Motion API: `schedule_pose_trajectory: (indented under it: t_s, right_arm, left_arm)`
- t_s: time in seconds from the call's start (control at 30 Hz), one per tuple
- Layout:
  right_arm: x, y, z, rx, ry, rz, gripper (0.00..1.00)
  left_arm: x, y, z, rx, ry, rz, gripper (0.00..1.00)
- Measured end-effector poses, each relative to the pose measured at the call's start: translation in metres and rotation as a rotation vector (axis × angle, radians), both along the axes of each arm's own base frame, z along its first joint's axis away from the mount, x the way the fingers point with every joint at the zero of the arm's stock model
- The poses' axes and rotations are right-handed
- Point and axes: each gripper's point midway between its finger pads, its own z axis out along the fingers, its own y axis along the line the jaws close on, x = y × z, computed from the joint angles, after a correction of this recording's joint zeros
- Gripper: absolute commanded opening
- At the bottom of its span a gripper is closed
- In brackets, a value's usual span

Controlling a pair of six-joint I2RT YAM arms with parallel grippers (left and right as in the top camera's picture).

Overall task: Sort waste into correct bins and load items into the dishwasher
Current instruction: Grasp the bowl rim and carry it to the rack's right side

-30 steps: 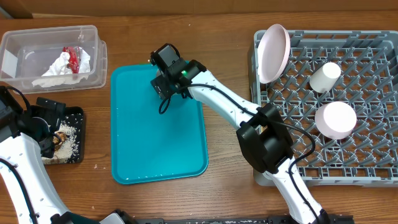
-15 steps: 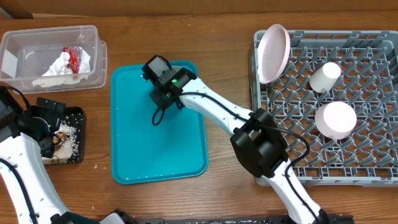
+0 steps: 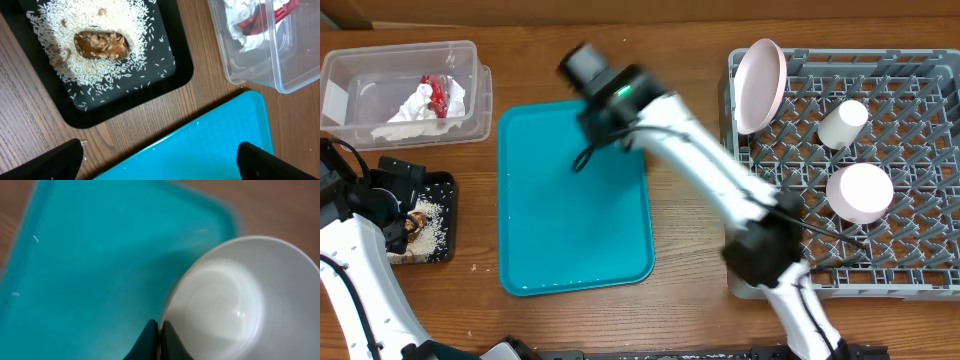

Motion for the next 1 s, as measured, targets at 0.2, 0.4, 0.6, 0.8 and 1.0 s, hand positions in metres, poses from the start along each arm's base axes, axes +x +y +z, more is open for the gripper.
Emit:
schedule_pose_trajectory:
  t_s: [0.2,0.4,0.6,0.8,1.0]
  right_arm:
    - [0.012,-0.198,0.159,0.152,-0.140,-0.447,0.04]
    - [-0.030,-0.401,0.217,0.255,-0.228,-0.895,0.04]
    - [-0.053,-0.486,0.200,0.495,-0.152,-0.963,0.04]
    - [-0.056,-0.545,0.151,0.798,-0.124,-0.947,0.04]
    - [-0.052,-0.563,0.089,1.109,-0.183,-0.821,0.04]
  left_arm:
    - [0.000,0.000,0.000,0.001,0.000,0.000,1.00]
    - [0.000,0.000,0.000,0.001,0.000,0.000,1.00]
    - [0.000,0.000,0.000,0.000,0.000,0.000,1.00]
    - [0.000,0.000,0.000,0.000,0.000,0.000,1.00]
    - [0.000,0.000,0.000,0.000,0.000,0.000,1.00]
